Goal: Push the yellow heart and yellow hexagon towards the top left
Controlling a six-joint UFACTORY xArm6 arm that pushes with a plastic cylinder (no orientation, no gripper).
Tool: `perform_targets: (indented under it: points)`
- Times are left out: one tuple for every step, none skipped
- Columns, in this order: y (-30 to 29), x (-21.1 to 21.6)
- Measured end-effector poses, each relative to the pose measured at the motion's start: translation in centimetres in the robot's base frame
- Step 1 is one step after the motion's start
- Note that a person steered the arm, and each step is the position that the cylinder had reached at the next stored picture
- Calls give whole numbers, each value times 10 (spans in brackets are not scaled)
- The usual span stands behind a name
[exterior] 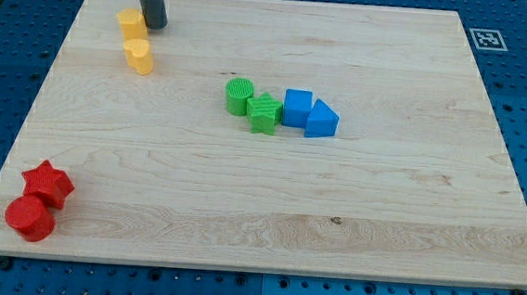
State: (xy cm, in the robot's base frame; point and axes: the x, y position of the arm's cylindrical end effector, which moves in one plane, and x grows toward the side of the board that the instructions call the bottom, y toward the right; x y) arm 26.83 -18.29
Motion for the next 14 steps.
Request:
perform_targets:
  points:
    - [-10,0]
    - [29,25]
    - [39,35]
    - [30,57]
    - [18,67]
    - [25,70]
    - [28,76]
    - [24,95]
    - [10,99]
    - [6,89]
    - [5,63]
    - [11,88]
    - [12,138]
    - [7,154]
